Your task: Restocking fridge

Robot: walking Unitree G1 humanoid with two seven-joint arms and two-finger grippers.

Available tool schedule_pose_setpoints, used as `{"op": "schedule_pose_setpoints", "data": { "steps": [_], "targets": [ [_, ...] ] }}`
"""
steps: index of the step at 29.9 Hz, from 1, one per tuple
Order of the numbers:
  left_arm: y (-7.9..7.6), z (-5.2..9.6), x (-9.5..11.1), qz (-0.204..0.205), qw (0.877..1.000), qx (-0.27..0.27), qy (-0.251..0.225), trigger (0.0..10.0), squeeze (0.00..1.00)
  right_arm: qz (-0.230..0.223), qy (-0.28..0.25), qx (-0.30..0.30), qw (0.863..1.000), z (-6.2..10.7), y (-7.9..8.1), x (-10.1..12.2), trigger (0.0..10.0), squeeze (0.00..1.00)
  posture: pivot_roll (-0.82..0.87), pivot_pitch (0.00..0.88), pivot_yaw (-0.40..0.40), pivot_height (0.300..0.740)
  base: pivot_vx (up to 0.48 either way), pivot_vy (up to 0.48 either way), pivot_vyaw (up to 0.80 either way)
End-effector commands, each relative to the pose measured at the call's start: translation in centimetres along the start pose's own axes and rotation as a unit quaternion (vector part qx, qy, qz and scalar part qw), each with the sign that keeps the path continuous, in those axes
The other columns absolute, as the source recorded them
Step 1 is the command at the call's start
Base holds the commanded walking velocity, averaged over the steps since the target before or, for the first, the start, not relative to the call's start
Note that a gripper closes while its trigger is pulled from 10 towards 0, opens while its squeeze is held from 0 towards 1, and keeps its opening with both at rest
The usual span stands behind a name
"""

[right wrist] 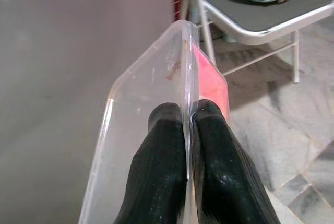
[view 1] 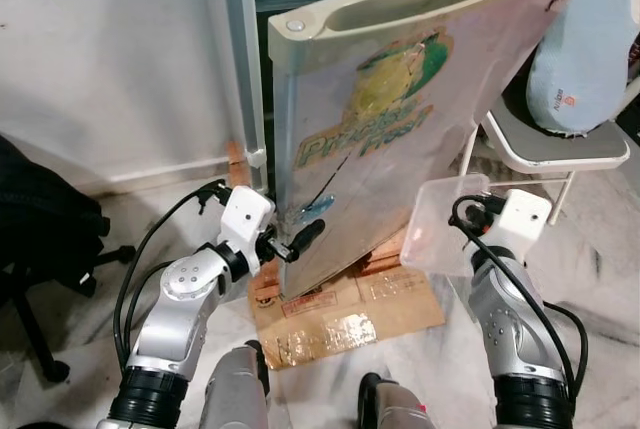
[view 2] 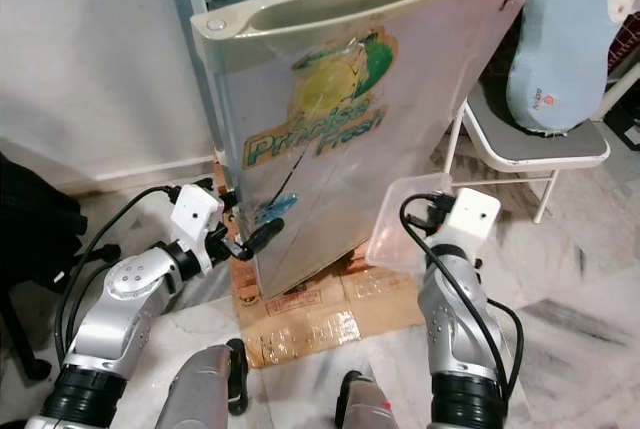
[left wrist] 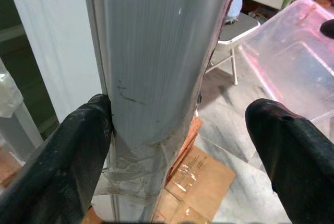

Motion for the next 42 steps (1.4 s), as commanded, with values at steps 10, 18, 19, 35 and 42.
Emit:
{"op": "schedule_pose_setpoints", "data": {
  "steps": [10,18,19,35,42],
  "targets": [
    [-4.8,-1.8,2.1,-0.020,0.996,-0.087,-0.026,10.0,0.00,0.002,0.007,-0.036,0.999,-0.1,-1.4,-0.5,10.0,0.00,0.06,0.161,-0.047,0.740,0.000,-0.302,-0.06],
    [-5.1,-2.1,2.1,-0.017,0.996,-0.087,-0.026,10.0,0.00,0.013,0.001,-0.047,0.999,-0.3,-1.9,-0.1,10.0,0.00,0.05,0.161,-0.049,0.740,0.000,-0.270,0.00],
    [-5.1,-2.1,2.1,-0.017,0.996,-0.087,-0.026,10.0,0.00,0.016,0.001,-0.050,0.999,-0.3,-2.0,-0.1,10.0,0.00,0.05,0.161,-0.049,0.740,0.000,-0.251,0.00],
    [-7.8,-4.3,3.0,-0.012,0.991,-0.131,-0.038,10.0,0.00,0.097,0.005,-0.140,0.985,0.3,-5.8,0.3,10.0,0.00,0.03,0.161,-0.046,0.740,0.000,-0.031,0.00],
    [-12.4,-4.3,3.0,0.006,0.962,-0.271,-0.006,10.0,0.00,0.112,0.012,-0.158,0.981,1.2,-7.0,-0.1,10.0,0.00,0.00,0.159,-0.042,0.740,0.000,0.000,0.00]
  ]
}}
Point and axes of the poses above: a point about 5 cm out from each wrist's last joint towards the gripper, its own z axis pointing back from the gripper into the wrist, its own x axis along the axis of the wrist's last joint, y = z × x, the point moved 5 cm from there along -z, pointing out of the wrist towards the gripper, and after that the axes turned 5 degrees about z, right-handed, at the moved point
